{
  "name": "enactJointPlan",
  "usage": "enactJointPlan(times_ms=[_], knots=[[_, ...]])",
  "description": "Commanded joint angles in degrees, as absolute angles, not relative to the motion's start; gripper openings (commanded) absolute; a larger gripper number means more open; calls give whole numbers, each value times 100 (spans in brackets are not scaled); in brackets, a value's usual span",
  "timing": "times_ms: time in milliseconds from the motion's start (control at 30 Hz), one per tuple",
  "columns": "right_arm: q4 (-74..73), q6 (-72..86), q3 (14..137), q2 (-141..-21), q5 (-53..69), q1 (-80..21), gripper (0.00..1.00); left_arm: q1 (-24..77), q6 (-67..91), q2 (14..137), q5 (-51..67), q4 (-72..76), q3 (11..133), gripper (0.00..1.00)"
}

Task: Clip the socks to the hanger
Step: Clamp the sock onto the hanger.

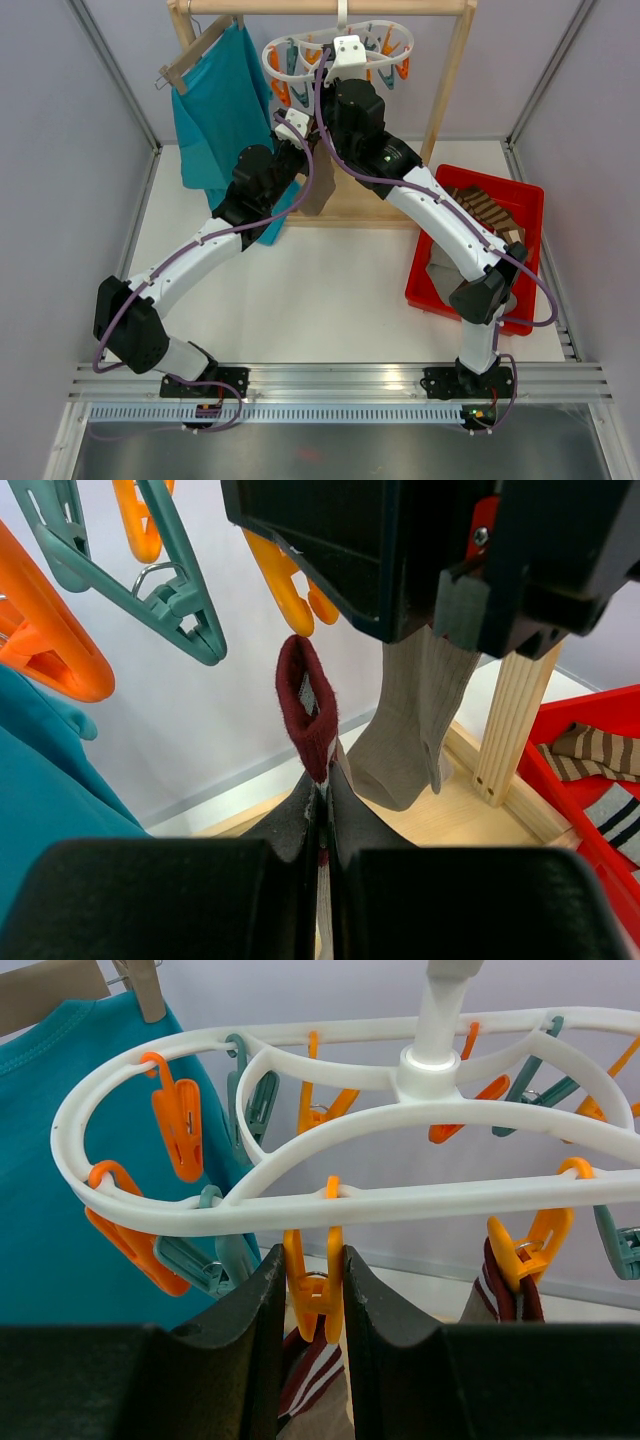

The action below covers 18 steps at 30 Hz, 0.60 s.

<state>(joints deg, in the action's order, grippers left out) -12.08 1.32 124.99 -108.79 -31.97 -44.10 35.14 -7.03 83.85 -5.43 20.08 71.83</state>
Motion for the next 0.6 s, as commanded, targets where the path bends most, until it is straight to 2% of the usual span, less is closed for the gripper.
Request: enactJointPlan(times_ms=[0, 567], knots=[[-1371, 185, 12700, -10731, -3226, -4465, 0, 3542, -756, 8358, -439, 2285, 7427, 2], [-1362, 202, 12700, -10784, -3225, -4456, 0, 3542, -712, 8323, -351, 2355, 7523, 2]])
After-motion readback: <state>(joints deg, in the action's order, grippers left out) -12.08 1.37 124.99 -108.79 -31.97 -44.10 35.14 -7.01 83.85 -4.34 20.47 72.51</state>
